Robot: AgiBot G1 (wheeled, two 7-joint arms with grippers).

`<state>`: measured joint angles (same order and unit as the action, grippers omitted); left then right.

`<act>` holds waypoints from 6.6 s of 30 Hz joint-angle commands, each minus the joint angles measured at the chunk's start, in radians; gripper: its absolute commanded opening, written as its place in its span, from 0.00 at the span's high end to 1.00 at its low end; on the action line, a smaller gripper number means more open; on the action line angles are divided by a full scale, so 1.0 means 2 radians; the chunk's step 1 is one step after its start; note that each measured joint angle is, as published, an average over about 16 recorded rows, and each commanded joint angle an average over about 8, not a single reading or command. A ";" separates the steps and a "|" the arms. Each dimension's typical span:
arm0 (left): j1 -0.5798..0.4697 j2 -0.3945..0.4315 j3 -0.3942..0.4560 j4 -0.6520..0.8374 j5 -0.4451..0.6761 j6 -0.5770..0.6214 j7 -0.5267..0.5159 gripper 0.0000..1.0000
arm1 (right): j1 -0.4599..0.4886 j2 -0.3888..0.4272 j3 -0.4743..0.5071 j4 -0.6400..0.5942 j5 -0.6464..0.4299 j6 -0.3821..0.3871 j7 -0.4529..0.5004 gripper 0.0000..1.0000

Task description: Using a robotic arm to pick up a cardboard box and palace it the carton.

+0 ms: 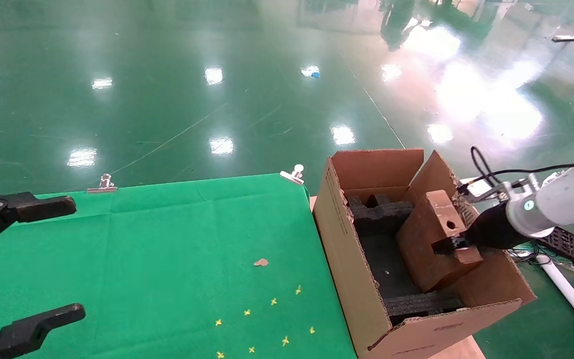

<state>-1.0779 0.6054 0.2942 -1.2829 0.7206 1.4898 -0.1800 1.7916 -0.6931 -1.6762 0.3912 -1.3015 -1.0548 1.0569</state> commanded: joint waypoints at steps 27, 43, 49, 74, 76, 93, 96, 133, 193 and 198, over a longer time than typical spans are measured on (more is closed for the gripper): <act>0.000 0.000 0.001 0.000 -0.001 0.000 0.000 0.00 | -0.041 -0.065 0.024 -0.138 0.043 -0.013 -0.103 0.00; 0.000 -0.001 0.001 0.000 -0.001 -0.001 0.001 0.00 | -0.034 -0.079 0.026 -0.168 0.046 -0.024 -0.119 0.00; 0.000 -0.001 0.001 0.000 -0.001 -0.001 0.001 0.00 | -0.012 -0.083 0.026 -0.170 0.045 -0.032 -0.129 0.00; 0.000 -0.001 0.002 0.000 -0.001 -0.001 0.001 0.00 | 0.251 -0.072 0.015 -0.106 0.016 -0.087 -0.182 0.00; 0.000 -0.001 0.002 0.000 -0.001 -0.001 0.001 0.00 | 0.253 -0.069 0.013 -0.097 0.012 -0.088 -0.178 0.00; -0.001 -0.001 0.002 0.001 -0.002 -0.001 0.001 0.00 | 0.168 -0.050 0.100 -0.005 0.040 -0.097 -0.198 0.00; -0.001 -0.001 0.003 0.001 -0.002 -0.001 0.001 0.00 | 0.136 -0.045 0.136 0.021 0.055 -0.105 -0.212 0.00; -0.001 -0.001 0.004 0.001 -0.002 -0.001 0.002 0.00 | -0.246 0.021 0.570 0.350 0.233 -0.194 -0.384 0.00; -0.001 -0.002 0.004 0.001 -0.003 -0.002 0.002 0.00 | -0.359 0.041 0.698 0.447 0.286 -0.220 -0.435 0.00; -0.001 -0.002 0.004 0.001 -0.003 -0.002 0.002 0.00 | -0.359 0.041 0.698 0.446 0.285 -0.220 -0.434 0.00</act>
<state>-1.0796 0.6023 0.3018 -1.2813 0.7153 1.4866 -0.1758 1.0743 -0.6111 -0.2797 1.2840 -0.7306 -1.4953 0.1880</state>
